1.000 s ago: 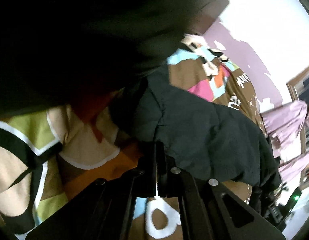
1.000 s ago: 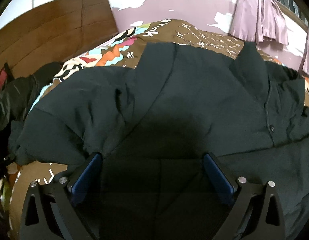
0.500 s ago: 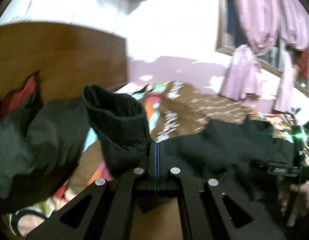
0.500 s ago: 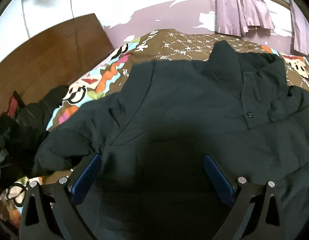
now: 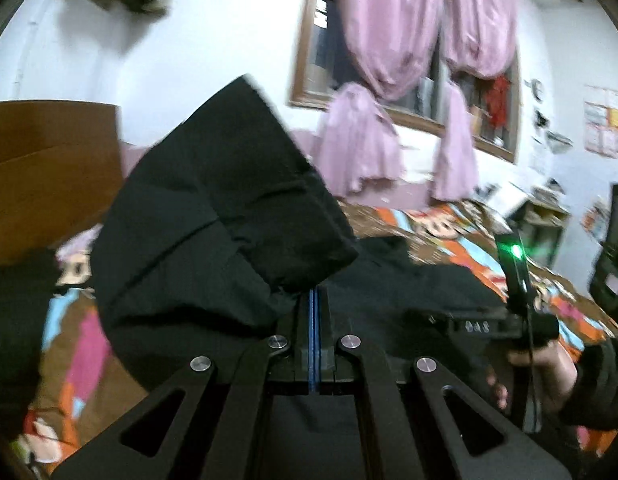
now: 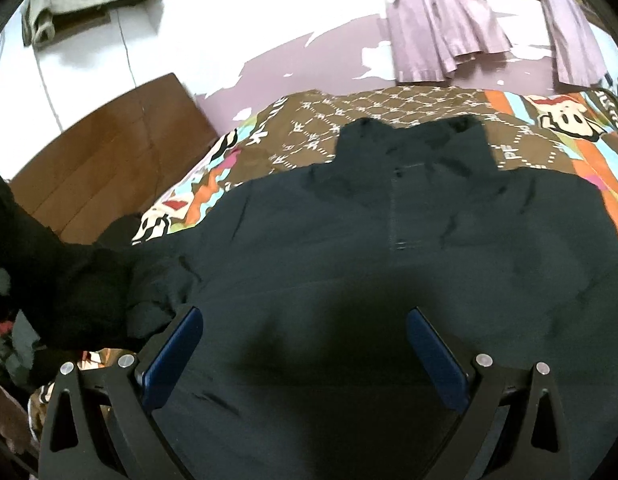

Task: Fold large clothes

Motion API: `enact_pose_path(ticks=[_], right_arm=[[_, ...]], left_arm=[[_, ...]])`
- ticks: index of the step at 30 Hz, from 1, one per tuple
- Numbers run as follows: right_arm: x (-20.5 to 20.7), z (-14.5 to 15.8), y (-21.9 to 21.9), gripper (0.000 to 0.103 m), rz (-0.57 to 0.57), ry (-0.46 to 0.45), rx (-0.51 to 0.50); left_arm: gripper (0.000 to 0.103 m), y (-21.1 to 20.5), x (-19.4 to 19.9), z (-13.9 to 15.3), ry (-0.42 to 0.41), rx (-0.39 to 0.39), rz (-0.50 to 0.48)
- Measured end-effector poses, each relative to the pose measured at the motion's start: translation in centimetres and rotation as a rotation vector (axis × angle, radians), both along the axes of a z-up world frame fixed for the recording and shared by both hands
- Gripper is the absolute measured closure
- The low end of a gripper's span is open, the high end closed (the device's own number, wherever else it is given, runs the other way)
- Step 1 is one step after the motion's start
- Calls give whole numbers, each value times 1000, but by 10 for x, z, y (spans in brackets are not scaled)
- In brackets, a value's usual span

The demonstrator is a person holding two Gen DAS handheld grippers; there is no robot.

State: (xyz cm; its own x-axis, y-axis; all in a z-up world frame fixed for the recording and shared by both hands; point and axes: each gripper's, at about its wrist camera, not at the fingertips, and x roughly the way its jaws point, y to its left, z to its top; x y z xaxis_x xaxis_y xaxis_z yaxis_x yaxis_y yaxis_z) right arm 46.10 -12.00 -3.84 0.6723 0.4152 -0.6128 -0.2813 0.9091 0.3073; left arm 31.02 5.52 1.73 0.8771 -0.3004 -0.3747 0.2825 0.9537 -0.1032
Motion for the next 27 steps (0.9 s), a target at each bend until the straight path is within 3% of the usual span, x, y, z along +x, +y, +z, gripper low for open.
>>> enact_pose_path(ticks=[7, 13, 18, 19, 21, 23, 27], right_arm=[[-14, 6, -61, 0, -29, -9, 86], [-16, 0, -113, 2, -47, 42, 310], [-15, -12, -131, 14, -42, 102, 445], [-13, -17, -130, 17, -37, 131, 445], [-12, -26, -126, 34, -33, 176, 438], [-9, -38, -122, 40, -34, 247, 427], [-8, -51, -113, 44, -17, 293, 451]], left_arm=[[103, -79, 9, -22, 102, 67, -156], [103, -124, 26, -56, 228, 148, -234], [103, -130, 43, -86, 343, 152, -255], [103, -129, 47, -89, 358, 150, -255], [103, -131, 53, -91, 373, 153, -255], [103, -130, 54, -93, 381, 161, -257], [103, -134, 49, -101, 397, 159, -292]])
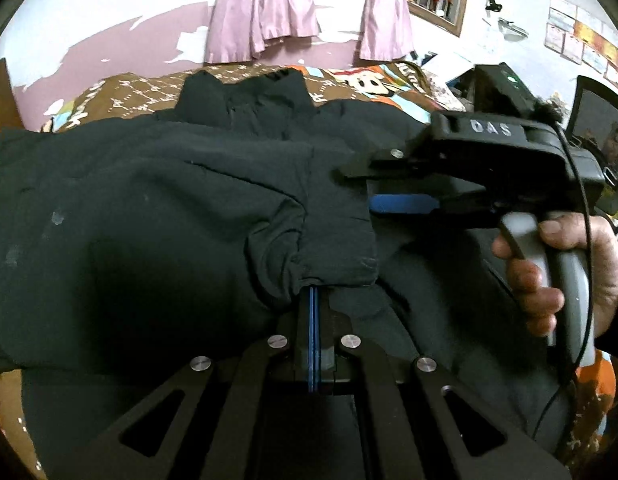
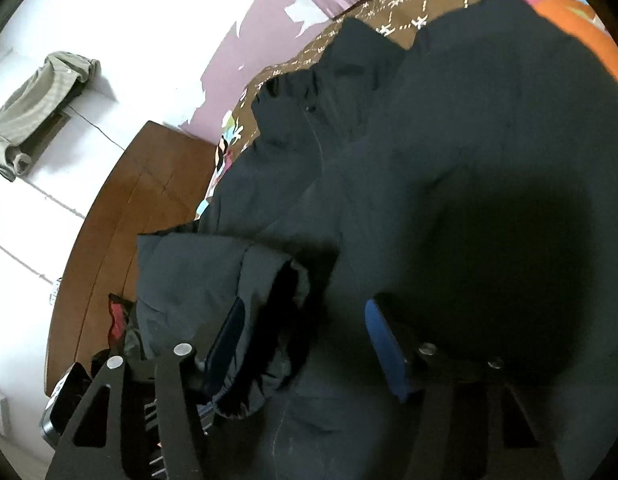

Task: Fold large clothes

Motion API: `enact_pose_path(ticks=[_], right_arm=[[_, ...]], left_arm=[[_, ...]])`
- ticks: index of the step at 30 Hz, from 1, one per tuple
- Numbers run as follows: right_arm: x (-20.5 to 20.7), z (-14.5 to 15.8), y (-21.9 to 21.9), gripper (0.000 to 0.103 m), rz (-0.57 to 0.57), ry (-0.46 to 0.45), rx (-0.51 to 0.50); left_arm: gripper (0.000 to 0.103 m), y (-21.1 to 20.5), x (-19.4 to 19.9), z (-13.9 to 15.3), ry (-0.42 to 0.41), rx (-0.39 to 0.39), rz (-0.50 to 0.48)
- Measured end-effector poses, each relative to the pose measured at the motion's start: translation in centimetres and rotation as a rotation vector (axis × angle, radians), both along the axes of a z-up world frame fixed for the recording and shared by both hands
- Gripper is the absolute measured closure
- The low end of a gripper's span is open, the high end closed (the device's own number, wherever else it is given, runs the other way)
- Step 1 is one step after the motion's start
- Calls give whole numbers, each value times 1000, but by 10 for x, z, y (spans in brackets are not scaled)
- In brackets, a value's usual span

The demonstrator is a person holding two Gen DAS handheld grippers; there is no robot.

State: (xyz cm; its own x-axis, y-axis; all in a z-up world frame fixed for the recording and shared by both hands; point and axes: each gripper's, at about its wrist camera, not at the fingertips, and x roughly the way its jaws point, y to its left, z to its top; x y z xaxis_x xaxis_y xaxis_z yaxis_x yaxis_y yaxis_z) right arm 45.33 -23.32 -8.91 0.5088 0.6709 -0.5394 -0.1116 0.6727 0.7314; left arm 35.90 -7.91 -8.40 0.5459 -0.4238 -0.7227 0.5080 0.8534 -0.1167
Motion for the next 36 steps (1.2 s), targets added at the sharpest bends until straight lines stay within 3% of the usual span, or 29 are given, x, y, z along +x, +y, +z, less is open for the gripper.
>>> enact_pose_path(ticks=[4, 6, 8, 10, 17, 23, 30, 36], right_arm=[[3, 0, 8, 47, 38, 8, 55], [2, 1, 11, 74, 55, 2, 43], [3, 2, 15, 91, 63, 4, 20], [1, 3, 15, 95, 58, -3, 3], [-13, 24, 6, 98, -1, -103, -57], [-21, 56, -22, 98, -124, -205, -111], [-28, 79, -64, 98, -305, -267, -241], [-26, 76, -81, 98, -368, -273, -323]], left_arm=[[103, -2, 1, -5, 11, -7, -36], [103, -2, 0, -6, 7, -2, -43], [103, 0, -1, -8, 16, -9, -42], [103, 1, -4, -9, 27, -25, -44], [100, 5, -11, 1, 11, -47, -68], [74, 16, -8, 18, -14, -119, -32], [70, 33, 7, 38, -62, -156, 45], [69, 60, 29, 47, -82, -147, 179]])
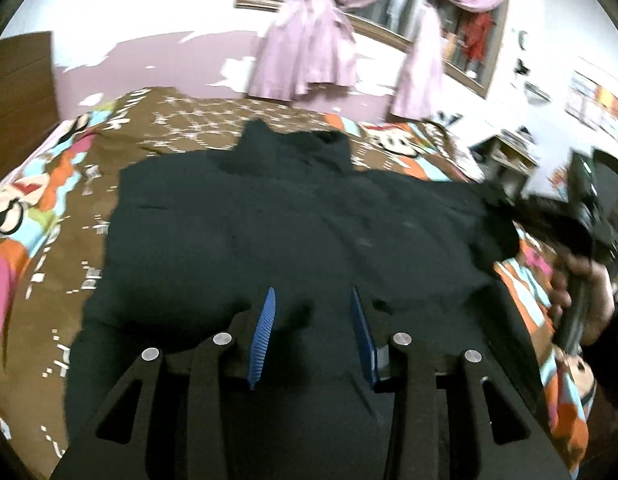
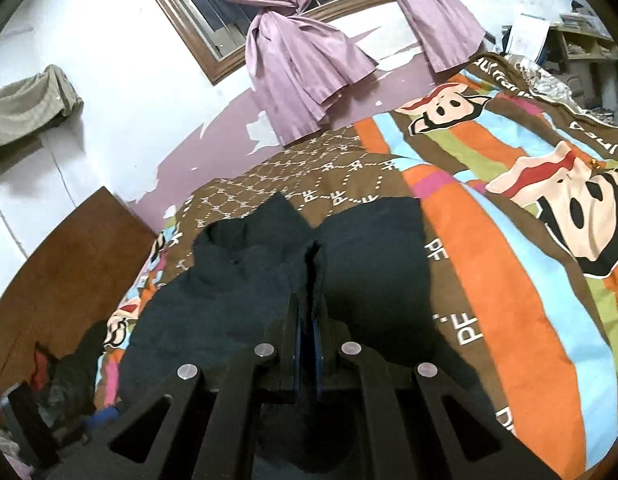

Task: Fold large clothes

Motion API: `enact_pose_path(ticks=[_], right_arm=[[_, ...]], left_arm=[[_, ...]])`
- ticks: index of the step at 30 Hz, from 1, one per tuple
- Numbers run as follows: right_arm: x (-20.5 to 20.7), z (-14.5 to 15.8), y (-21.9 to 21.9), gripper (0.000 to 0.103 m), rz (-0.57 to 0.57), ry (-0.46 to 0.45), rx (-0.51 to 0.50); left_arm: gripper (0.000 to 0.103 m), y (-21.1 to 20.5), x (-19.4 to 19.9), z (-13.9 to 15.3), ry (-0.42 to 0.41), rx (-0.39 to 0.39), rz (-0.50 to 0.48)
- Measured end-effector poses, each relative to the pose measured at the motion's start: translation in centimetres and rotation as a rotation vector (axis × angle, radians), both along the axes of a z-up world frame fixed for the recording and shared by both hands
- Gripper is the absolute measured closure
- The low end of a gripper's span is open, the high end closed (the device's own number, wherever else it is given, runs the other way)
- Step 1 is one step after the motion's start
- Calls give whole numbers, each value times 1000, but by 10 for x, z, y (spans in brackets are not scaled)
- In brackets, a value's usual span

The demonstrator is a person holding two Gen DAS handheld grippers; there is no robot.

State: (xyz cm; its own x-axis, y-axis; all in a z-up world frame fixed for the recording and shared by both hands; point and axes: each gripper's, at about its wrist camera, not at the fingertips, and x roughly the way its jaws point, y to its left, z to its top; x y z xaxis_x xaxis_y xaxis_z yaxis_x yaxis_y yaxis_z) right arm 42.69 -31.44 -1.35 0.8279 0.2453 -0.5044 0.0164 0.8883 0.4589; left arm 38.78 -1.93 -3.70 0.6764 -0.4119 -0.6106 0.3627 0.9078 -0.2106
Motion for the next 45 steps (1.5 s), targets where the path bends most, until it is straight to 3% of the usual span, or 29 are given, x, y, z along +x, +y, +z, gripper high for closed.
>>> enact_pose_path(ticks=[4, 8, 10, 12, 13, 19, 23, 26, 29, 39, 45], right_arm=[[7, -12, 0, 98, -7, 42, -45], [14, -23, 1, 95, -13, 91, -106], [15, -26, 1, 77, -28, 91, -142], [14, -22, 2, 34, -58, 70, -192], [13, -20, 2, 31, -70, 52, -213], [22, -17, 23, 31, 45, 30, -293], [33, -37, 45, 34, 144, 118, -358], [42, -61, 59, 33, 180, 207, -454], [48, -78, 63, 33, 213, 237, -507], [45, -103, 61, 33, 230, 218, -507], [40, -102, 63, 32, 213, 189, -516]], left_arm=[[69, 20, 24, -2, 35, 45, 99], [69, 32, 48, -14, 112, 56, 127], [69, 35, 59, -21, 153, 58, 124], [69, 35, 64, -26, 173, 67, 112], [69, 34, 65, -27, 171, 73, 105], [69, 27, 68, -40, 186, 140, 63], [69, 19, 65, -55, 178, 244, 34], [69, 17, 69, -64, 187, 266, 26], [69, 19, 72, -72, 202, 271, 20], [69, 9, 67, -86, 149, 363, 24], [69, 19, 67, -74, 140, 300, 20]])
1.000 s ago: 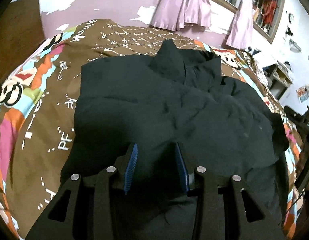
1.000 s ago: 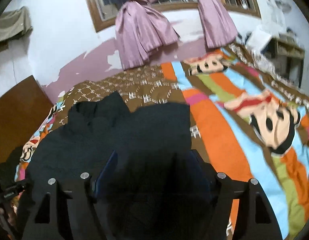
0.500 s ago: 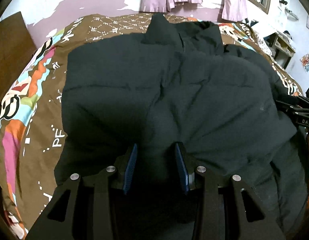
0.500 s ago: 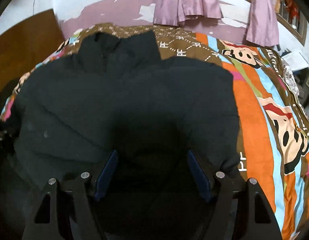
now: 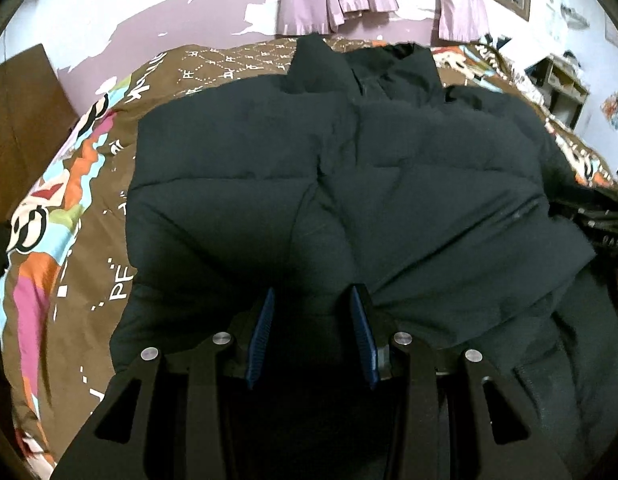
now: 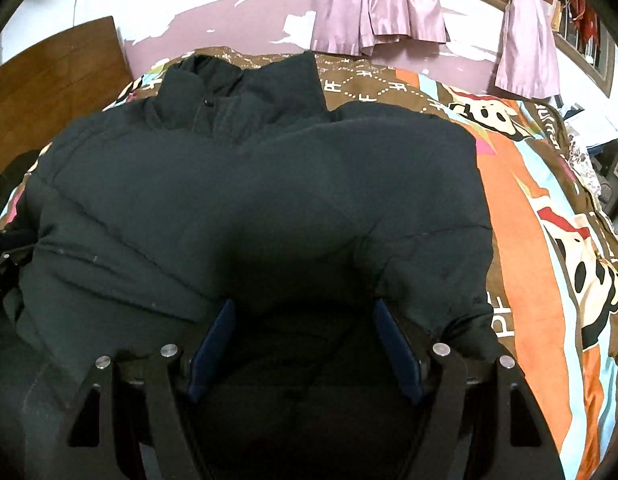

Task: Fold large clothes

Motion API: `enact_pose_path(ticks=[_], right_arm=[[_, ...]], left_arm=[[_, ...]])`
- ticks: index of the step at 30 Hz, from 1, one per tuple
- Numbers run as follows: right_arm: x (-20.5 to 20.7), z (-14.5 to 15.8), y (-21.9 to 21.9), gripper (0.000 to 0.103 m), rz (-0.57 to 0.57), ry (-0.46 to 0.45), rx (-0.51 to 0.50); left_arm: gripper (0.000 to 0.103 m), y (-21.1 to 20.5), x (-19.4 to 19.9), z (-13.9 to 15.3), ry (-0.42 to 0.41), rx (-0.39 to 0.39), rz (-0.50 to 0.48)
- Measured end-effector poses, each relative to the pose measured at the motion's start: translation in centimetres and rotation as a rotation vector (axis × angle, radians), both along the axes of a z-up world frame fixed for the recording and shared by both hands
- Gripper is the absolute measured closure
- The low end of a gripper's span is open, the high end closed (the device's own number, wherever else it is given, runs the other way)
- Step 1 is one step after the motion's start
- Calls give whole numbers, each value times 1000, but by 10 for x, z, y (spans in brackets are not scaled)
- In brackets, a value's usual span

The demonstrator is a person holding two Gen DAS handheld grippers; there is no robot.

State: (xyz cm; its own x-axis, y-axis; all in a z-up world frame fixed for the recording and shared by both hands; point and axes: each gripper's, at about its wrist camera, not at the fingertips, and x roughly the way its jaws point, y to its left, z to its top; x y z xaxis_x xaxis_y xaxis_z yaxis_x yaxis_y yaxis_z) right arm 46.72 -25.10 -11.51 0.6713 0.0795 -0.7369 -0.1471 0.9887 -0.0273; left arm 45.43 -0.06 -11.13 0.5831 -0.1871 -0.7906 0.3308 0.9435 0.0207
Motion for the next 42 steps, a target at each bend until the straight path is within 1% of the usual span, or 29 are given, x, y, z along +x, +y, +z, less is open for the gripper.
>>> enact_pose_path(ticks=[1, 3, 4, 5, 6, 7, 8, 9, 10, 11, 12, 13, 16, 18, 20, 21, 23, 25, 26, 27, 28, 29, 31, 34, 36, 38, 40, 42], right_arm=[[-2, 2, -1, 31, 0, -6, 10], [-5, 8, -3, 25, 8, -19, 38], [-6, 12, -4, 25, 13, -28, 64], [-6, 18, -6, 25, 17, -41, 93], [-5, 27, -8, 25, 22, -71, 129], [-4, 38, -11, 25, 19, -121, 159], [-1, 48, -13, 23, 7, -158, 176], [7, 59, -15, 23, -20, -196, 195], [20, 69, -16, 23, -44, -214, 213], [34, 76, -15, 23, -66, -218, 222], [51, 85, -15, 23, -96, -222, 228], [69, 93, -14, 23, -116, -224, 243], [118, 101, -15, 23, -129, -169, 310], [149, 100, -14, 23, -127, -144, 356], [170, 93, -13, 23, -140, -113, 359], [182, 88, -12, 27, -155, -85, 359], [190, 79, -14, 29, -168, -67, 377], [196, 72, -16, 37, -180, -39, 398], [198, 70, -16, 43, -177, -36, 411], [199, 68, -14, 48, -176, -29, 418], [201, 67, -14, 51, -170, -22, 424], [201, 66, -12, 53, -158, -19, 426], [199, 66, -11, 53, -150, -15, 411], [197, 70, -15, 52, -171, -47, 421], [198, 72, -18, 39, -193, -72, 463], [204, 69, -17, 38, -219, -77, 489], [209, 64, -11, 38, -226, -72, 513], [214, 62, -6, 38, -238, -67, 499]], left_arm=[[69, 2, 1, 4, 11, -8, 0], [69, 0, 7, 17, 30, 2, -2], [69, -1, 10, 23, 29, 3, 0], [69, -2, 16, 35, 13, -10, 6], [69, -2, 21, 43, -1, -26, 11], [69, -3, 28, 53, -17, -45, 20], [68, -4, 38, 63, -36, -65, 36], [64, -7, 52, 73, -53, -85, 58], [58, -11, 68, 81, -67, -99, 88], [55, -13, 79, 87, -76, -109, 113], [52, -18, 98, 94, -86, -130, 156], [52, -18, 109, 97, -87, -148, 176], [52, -29, 153, 103, -63, -210, 207], [52, -36, 179, 102, -69, -225, 229], [52, -41, 201, 97, -68, -231, 252], [52, -44, 211, 93, -52, -238, 263], [52, -44, 225, 84, -34, -252, 281], [52, -43, 239, 77, -11, -269, 312], [53, -43, 244, 74, 4, -280, 316], [64, -44, 249, 72, 13, -291, 311], [79, -44, 253, 70, 19, -298, 307], [83, -45, 255, 68, 34, -302, 304], [90, -49, 257, 64, 33, -271, 295], [96, -52, 253, 64, 25, -250, 268], [97, -48, 248, 64, 26, -269, 269], [98, -46, 243, 64, 25, -280, 263], [98, -47, 236, 67, 2, -258, 231], [99, -45, 227, 69, -11, -267, 203]])
